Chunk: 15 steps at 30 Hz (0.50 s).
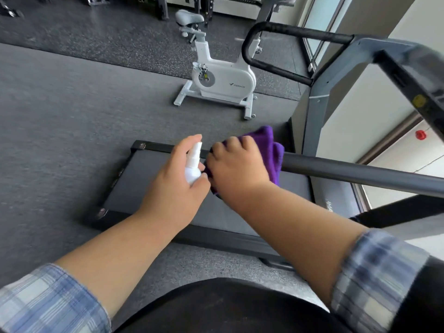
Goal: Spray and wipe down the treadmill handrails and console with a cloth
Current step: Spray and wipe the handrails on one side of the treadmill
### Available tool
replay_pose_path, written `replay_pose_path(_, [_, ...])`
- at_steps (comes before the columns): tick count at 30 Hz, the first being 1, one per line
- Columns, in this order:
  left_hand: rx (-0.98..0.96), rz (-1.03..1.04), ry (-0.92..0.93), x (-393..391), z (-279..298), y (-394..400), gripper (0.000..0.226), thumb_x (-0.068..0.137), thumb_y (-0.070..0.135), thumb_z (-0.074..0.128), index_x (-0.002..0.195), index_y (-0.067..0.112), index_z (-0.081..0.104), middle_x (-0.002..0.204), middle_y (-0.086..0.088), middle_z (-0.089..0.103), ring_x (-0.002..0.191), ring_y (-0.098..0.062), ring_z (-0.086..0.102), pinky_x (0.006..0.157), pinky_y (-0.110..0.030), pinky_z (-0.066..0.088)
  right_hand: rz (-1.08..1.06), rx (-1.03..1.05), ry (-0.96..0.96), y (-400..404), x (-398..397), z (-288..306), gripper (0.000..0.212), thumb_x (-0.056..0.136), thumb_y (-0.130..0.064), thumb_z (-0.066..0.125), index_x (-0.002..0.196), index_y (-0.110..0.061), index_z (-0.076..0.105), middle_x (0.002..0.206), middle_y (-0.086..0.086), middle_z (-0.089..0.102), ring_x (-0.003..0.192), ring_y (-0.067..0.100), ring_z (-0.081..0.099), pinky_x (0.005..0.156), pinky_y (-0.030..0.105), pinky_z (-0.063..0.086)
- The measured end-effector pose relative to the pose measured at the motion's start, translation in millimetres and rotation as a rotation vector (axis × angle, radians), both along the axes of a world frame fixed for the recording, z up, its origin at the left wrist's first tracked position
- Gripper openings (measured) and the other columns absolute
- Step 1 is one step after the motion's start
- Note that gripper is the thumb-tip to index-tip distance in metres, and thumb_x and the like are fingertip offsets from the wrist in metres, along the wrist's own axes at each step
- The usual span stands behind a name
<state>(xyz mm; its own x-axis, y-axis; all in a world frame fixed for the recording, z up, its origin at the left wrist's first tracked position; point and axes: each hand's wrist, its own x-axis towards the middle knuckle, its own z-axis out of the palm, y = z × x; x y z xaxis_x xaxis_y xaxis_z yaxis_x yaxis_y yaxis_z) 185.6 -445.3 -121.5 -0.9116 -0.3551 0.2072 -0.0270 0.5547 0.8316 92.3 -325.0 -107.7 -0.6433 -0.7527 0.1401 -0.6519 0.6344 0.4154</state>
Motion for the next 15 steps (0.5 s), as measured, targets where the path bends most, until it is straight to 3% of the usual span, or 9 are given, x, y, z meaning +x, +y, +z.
replay_pose_path(4, [0.003,-0.015,0.028,-3.2,2.7,1.4,0.07,0.084,0.02,0.063,0.124,0.069,0.033,0.102,0.025,0.061,0.088,-0.001,0.059,0.069,-0.026,0.047,0.083,0.013,-0.005,2.6,-0.3,-8.6,0.031,0.09,-0.033,0.052,0.119,-0.027,0.06,0.116,-0.003,0.057,0.11,0.026,0.047,0.093,0.042,0.033])
replay_pose_path(8, [0.01,-0.023,0.048,-3.9,5.9,1.0,0.07,0.085,0.019,0.064,0.125,0.067,0.034,0.101,0.027,0.061,0.089,-0.001,0.06,0.071,-0.027,0.046,0.088,-0.175,0.049,27.9,-4.8,-8.5,0.054,0.081,-0.049,0.068,0.131,-0.031,0.06,0.127,-0.005,0.059,0.122,0.026,0.051,0.102,0.044,0.035])
replay_pose_path(11, [0.012,-0.044,0.054,-3.4,7.5,3.1,0.067,0.086,0.017,0.063,0.126,0.063,0.034,0.103,0.03,0.058,0.087,0.001,0.059,0.067,-0.023,0.044,0.039,-0.394,0.073,60.4,-11.1,-4.8,0.068,0.075,-0.059,0.071,0.136,-0.032,0.058,0.133,-0.001,0.06,0.122,0.03,0.055,0.097,0.046,0.04])
replay_pose_path(15, [-0.015,-0.066,0.052,0.4,8.2,5.9,0.065,0.086,0.018,0.063,0.13,0.058,0.036,0.104,0.031,0.057,0.089,0.006,0.056,0.062,-0.006,0.04,-0.06,-0.516,0.08,110.8,-15.6,-3.4,0.074,0.078,-0.06,0.07,0.143,-0.031,0.051,0.137,0.002,0.059,0.121,0.031,0.056,0.099,0.047,0.04])
